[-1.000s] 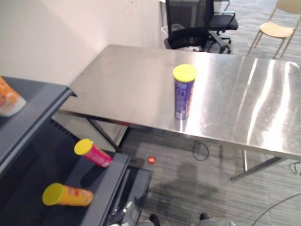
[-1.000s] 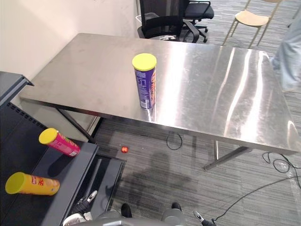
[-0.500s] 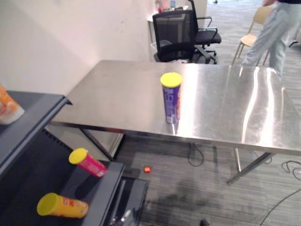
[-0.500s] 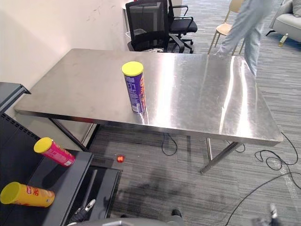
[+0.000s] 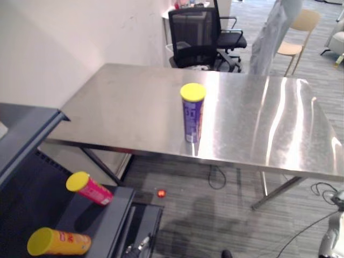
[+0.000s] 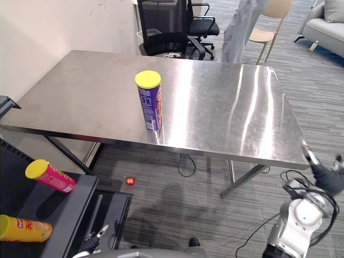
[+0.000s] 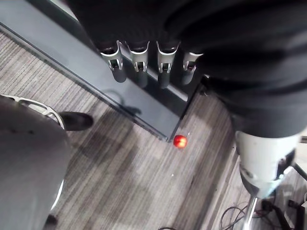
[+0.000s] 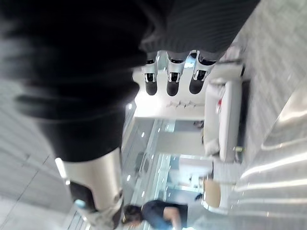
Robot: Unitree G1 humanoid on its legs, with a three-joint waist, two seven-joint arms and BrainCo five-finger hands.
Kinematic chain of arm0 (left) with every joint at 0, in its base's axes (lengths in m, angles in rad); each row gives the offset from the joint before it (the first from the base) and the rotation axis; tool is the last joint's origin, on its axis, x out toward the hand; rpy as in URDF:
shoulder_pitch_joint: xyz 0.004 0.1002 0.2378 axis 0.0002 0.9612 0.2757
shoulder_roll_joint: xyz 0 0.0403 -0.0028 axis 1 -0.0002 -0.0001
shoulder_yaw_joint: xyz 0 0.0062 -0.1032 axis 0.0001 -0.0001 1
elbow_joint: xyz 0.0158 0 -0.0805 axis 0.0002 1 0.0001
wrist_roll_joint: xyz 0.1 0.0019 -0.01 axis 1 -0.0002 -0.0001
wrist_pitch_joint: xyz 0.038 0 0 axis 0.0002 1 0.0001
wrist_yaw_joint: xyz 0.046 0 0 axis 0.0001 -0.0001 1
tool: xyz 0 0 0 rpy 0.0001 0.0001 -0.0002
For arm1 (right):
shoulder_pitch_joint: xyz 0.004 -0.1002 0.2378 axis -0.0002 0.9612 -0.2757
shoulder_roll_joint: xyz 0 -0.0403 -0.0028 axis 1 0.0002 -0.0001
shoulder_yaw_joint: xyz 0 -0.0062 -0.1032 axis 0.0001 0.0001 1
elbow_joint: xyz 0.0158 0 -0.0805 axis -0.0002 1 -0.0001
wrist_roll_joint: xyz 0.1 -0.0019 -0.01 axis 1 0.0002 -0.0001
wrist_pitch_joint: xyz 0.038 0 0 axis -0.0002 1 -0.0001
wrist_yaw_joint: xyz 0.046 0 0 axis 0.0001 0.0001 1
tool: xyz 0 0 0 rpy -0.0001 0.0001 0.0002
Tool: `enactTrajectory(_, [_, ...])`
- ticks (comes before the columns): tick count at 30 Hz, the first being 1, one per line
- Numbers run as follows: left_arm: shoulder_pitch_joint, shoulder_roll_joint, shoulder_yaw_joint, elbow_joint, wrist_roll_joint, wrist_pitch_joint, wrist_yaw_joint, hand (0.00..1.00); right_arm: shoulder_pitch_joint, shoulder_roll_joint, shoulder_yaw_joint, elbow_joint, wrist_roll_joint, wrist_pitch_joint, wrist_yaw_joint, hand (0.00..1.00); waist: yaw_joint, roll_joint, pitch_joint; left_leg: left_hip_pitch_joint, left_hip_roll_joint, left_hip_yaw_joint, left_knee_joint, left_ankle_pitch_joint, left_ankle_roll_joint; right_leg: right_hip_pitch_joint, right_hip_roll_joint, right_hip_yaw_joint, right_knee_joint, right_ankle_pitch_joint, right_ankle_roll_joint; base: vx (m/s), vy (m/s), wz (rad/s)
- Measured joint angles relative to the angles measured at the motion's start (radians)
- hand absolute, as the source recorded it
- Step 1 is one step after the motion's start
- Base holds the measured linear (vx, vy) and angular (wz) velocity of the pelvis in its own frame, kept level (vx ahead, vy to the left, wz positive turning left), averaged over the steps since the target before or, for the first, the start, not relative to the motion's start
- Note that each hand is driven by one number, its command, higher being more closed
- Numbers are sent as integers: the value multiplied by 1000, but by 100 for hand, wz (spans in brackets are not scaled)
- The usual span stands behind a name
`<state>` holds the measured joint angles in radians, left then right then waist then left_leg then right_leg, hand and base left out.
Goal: Put the gum and the chips on the shelf.
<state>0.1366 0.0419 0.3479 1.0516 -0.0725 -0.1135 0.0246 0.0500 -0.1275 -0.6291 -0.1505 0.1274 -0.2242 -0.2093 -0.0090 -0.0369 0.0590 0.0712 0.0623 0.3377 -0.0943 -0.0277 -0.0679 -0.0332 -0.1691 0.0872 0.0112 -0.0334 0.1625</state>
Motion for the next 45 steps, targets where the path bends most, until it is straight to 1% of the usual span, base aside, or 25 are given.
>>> enactTrajectory(3, [-4, 2, -21, -9, 10, 0, -2, 0, 21, -2, 85, -12, 49, -4, 99, 0, 2, -5, -2, -9, -3, -27, 0, 6, 3, 3, -5, -24, -2, 0, 0, -53, -40, 22])
enactTrajectory(4, [-5, 7, -34, -14, 10, 0, -6, 0, 28, -4, 103, -12, 59, -3, 131, 0, 11, -6, -2, -16, -11, -36, 0, 11, 4, 4, -7, -32, -2, 0, 0, -32, -25, 24])
enactTrajectory(7, [-5, 11, -49, -18, 10, 0, -10, 0, 33, -26, 156, -11, 82, -2, 177, 0, 14, -7, -1, -17, -12, -56, 0, 18, 5, 19, -9, -54, -8, 0, 1, -23, -31, 21])
enactTrajectory(8, [-5, 12, -53, -17, 10, 0, -11, 0, 33, -33, 171, -11, 87, -2, 180, 0, 14, -8, -2, -16, -12, -59, 0, 18, 5, 20, -8, -56, -8, 0, 1, -30, -37, 14])
enactTrajectory(10, [-5, 20, -76, -18, 9, 0, -15, 0, 32, -64, 222, -11, 110, -2, 207, 0, 15, -8, -1, -20, -12, -71, 0, 22, 4, 21, -9, -68, -8, 0, 1, -40, -42, 13])
enactTrajectory(14, [-5, 22, -76, -19, 9, -1, -26, 0, 27, -82, 271, -10, 118, -1, 220, 0, 17, -9, -1, -27, -12, -84, 0, 27, 5, 20, -9, -83, -8, 0, 1, -27, -32, 11])
enactTrajectory(18, [-6, 24, -81, -19, 9, -6, -29, 0, -18, -104, 324, 21, 130, 1, 224, 0, 20, -9, 0, -36, -11, -104, 0, 35, 5, 23, -10, -104, -9, 0, 1, -26, -31, 14])
enactTrajectory(22, [-14, 26, -92, -19, 9, -7, -29, 0, -61, -109, 364, 48, 130, 2, 226, 0, 40, -11, 1, -39, -12, -110, 0, 39, 7, 24, -10, -110, -9, 0, 0, -24, -21, 6])
enactTrajectory(25, [-15, 30, -97, -20, 8, -7, -29, 0, -90, -112, 402, 57, 131, 3, 232, 0, 39, -13, 4, -53, -13, -134, -1, 47, 8, 25, -12, -134, -10, 0, 0, -20, -24, 22])
enactTrajectory(32, [-16, 33, -98, -26, 9, -7, -29, 0, -171, -118, 475, 106, 138, 9, 239, 0, 44, -16, 12, -52, -13, -140, -1, 48, 8, 32, -12, -141, -13, 0, 0, -5, -8, 3])
enactTrajectory(34, [-18, 38, -110, -27, 9, -7, -29, 0, -191, -132, 489, 131, 138, 15, 239, 0, 44, -16, 17, -52, -13, -146, -1, 49, 7, 37, -12, -147, -16, 0, 0, -8, -17, 8])
enactTrajectory(38, [-21, 40, -116, -33, 8, -8, -28, 0, -249, -133, 522, 177, 138, 31, 235, 0, 47, -13, 35, -54, -13, -153, -1, 53, 6, 39, -11, -154, -17, 0, 0, -6, -8, 4])
enactTrajectory(42, [-27, 41, -116, -36, 8, -8, -28, 0, -291, -133, 570, 212, 139, 45, 233, 0, 56, -14, 48, -56, -12, -153, -2, 53, 6, 38, -11, -154, -17, 0, 0, 0, 0, 0])
enactTrajectory(45, [-33, 43, -116, -36, 8, -7, -27, 0, -318, -133, 586, 231, 139, 46, 226, 0, 66, -13, 57, -59, -12, -153, -5, 53, 6, 38, -11, -154, -17, 0, 0, 0, 0, 0])
